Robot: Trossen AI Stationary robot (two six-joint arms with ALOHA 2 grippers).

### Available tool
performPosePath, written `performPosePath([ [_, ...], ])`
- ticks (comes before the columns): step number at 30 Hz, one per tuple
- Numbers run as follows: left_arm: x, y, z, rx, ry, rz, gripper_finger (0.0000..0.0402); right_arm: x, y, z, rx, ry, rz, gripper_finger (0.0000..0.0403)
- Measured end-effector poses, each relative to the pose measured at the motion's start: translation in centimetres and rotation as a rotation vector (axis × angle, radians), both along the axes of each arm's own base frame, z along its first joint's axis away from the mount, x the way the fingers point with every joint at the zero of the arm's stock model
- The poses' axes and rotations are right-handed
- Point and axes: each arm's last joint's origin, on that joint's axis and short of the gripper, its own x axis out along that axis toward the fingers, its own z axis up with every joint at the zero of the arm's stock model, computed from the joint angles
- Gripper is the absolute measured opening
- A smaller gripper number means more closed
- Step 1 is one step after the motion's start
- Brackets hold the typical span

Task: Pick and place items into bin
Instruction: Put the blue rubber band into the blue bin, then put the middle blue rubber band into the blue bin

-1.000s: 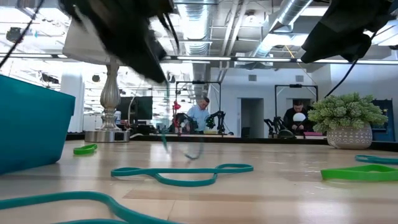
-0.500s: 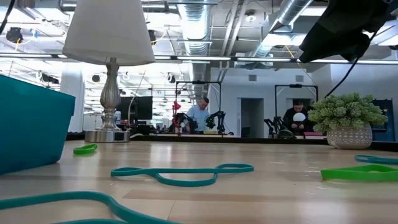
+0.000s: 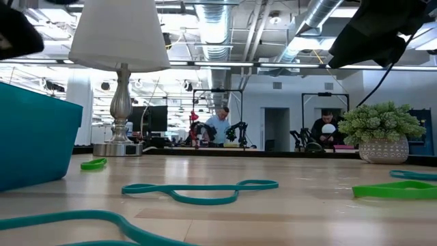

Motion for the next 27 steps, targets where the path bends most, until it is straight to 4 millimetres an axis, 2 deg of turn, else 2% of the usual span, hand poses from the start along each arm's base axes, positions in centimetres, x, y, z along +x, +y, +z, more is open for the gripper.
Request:
performPosePath([
  [7,0.6,-0.3,-1.9,0.054,0.042,0.033,0.0031,0.0,0.0,0.0,0.001,-0.002,0.000,0.0143],
  [15,1.3,-0.9,-1.2,-0.060,-0.005,0.009,0.0091,0.1,-0.1,0.0,0.002,-0.001,-0.006,0.0143],
  [19,1.9,-0.8,-1.0,-0.051,-0.068,-0.043,0.0110,0.6,-1.0,0.0,-0.018,0.011,-0.018,0.0143],
  [23,3.0,-0.1,-0.6,-0.010,-0.164,-0.057,0.0110,1.9,-1.4,-0.3,0.013,0.044,0.101,0.0143],
  [27,4.3,1.0,-0.3,0.052,-0.242,-0.067,0.0104,3.9,-0.1,-1.6,-0.014,0.007,0.279,0.0143],
])
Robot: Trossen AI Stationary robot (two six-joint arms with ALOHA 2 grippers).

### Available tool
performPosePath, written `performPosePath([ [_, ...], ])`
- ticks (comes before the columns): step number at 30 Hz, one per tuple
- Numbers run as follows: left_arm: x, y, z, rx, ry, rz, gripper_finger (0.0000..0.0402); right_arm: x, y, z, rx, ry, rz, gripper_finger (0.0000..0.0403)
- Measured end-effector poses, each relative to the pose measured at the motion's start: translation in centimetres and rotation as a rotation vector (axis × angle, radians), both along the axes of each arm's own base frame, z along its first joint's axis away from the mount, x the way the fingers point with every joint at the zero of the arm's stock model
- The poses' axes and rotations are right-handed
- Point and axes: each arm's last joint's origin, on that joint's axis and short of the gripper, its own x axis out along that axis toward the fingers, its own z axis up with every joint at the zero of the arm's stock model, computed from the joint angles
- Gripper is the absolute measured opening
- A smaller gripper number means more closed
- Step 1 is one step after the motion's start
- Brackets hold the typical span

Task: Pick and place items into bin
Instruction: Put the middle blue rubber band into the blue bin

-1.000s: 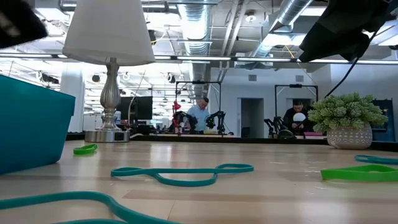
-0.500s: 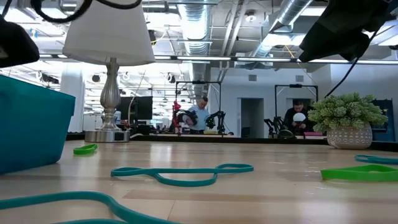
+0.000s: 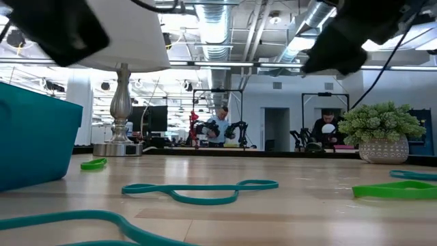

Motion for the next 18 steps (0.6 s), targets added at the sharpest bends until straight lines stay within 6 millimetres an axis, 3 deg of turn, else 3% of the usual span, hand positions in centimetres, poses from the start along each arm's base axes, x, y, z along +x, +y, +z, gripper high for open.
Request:
performPosePath([
  [5,1.5,1.5,0.4,0.016,-0.065,-0.001,0.0099,2.0,1.7,-2.5,-0.030,0.006,0.118,0.0143],
  [11,3.6,2.8,0.7,0.045,-0.193,-0.002,0.0098,2.7,2.0,-3.9,0.011,0.147,0.069,0.0142],
  [18,5.9,4.4,-2.9,0.064,-0.101,0.029,0.0098,1.3,1.4,-3.5,0.152,0.443,-0.100,0.0122],
])
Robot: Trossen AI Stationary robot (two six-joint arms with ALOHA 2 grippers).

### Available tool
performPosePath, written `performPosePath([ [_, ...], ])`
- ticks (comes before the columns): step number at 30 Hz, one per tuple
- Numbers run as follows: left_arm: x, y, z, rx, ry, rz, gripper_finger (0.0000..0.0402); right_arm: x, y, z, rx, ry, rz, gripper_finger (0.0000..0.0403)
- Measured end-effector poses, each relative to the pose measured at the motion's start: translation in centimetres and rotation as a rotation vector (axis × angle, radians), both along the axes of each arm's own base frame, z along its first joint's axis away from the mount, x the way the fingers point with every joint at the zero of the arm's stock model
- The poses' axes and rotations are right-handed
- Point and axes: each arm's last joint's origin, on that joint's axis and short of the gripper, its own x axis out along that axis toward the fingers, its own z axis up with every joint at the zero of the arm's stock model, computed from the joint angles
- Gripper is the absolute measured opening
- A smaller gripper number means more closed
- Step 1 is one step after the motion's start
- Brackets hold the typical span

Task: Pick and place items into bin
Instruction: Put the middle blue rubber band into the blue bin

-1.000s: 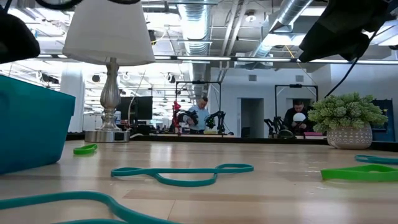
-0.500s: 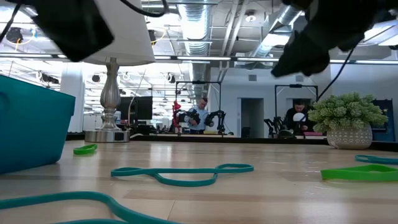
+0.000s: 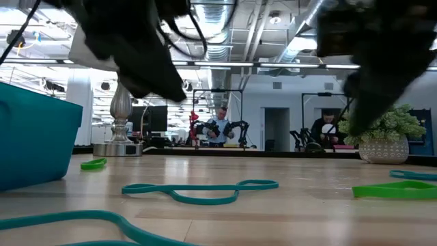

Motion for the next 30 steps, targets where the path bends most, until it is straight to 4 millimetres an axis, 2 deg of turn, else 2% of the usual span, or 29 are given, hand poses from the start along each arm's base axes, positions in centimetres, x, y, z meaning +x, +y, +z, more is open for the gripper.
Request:
performPosePath([
  [5,1.9,-0.8,-2.8,-0.062,-0.005,-0.096,0.0098,-1.8,0.5,-0.2,0.041,0.157,-0.042,0.0107],
  [13,4.8,-2.5,-4.2,0.005,0.044,-0.241,0.0098,-3.8,1.1,-0.7,0.034,0.324,-0.100,0.0103],
  [18,5.1,-2.2,-4.3,0.105,0.137,-0.205,0.0098,-4.5,0.7,-0.9,-0.011,0.388,-0.127,0.0103],
  [23,5.2,-2.3,-4.2,0.108,0.132,-0.191,0.0100,-4.5,0.7,-1.0,-0.019,0.396,-0.129,0.0103],
  [30,5.2,-2.3,-4.2,0.099,0.137,-0.176,0.0128,-4.7,0.5,-1.0,-0.029,0.408,-0.168,0.0103],
])
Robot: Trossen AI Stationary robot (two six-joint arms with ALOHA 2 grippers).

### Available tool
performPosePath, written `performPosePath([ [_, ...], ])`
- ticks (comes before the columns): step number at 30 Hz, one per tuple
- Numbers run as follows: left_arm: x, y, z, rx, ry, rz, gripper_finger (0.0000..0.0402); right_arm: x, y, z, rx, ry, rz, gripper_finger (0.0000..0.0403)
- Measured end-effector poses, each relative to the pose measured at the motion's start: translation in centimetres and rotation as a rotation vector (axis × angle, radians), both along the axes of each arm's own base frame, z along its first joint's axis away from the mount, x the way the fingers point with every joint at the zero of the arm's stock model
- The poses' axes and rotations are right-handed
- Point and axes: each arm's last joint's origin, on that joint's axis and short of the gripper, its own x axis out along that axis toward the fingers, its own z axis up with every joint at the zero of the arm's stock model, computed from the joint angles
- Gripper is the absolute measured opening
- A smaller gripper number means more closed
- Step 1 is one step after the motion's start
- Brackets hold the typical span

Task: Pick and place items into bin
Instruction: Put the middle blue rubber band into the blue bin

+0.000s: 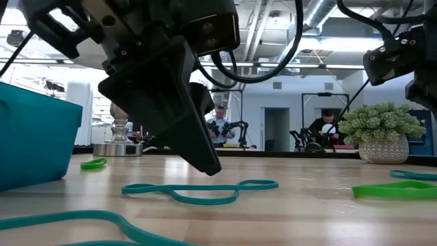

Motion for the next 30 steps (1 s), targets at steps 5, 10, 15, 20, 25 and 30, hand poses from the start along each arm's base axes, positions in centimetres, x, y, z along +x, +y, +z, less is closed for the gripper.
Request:
performPosePath([
  [5,0.3,-0.3,-1.5,-0.005,0.012,0.026,0.0140,0.0,0.0,0.0,0.000,0.002,-0.015,0.0103],
  [10,0.5,-0.3,-1.7,-0.026,0.014,0.042,0.0141,0.0,0.0,0.0,0.000,0.002,-0.015,0.0103],
  [15,0.4,-0.2,-1.7,0.048,-0.011,0.000,0.0105,0.0,0.0,0.0,0.000,0.001,-0.010,0.0103],
  [20,0.3,0.0,-1.8,0.138,-0.023,0.003,0.0014,0.0,0.0,0.0,-0.004,-0.001,-0.010,0.0103],
  [25,0.5,-0.8,-0.9,0.158,-0.002,-0.054,0.0002,0.0,0.0,0.0,-0.004,-0.001,-0.006,0.0103],
  [30,-0.5,-2.5,5.1,0.400,0.050,-0.065,0.0001,0.1,-0.2,0.0,-0.055,-0.034,0.034,0.0103],
])
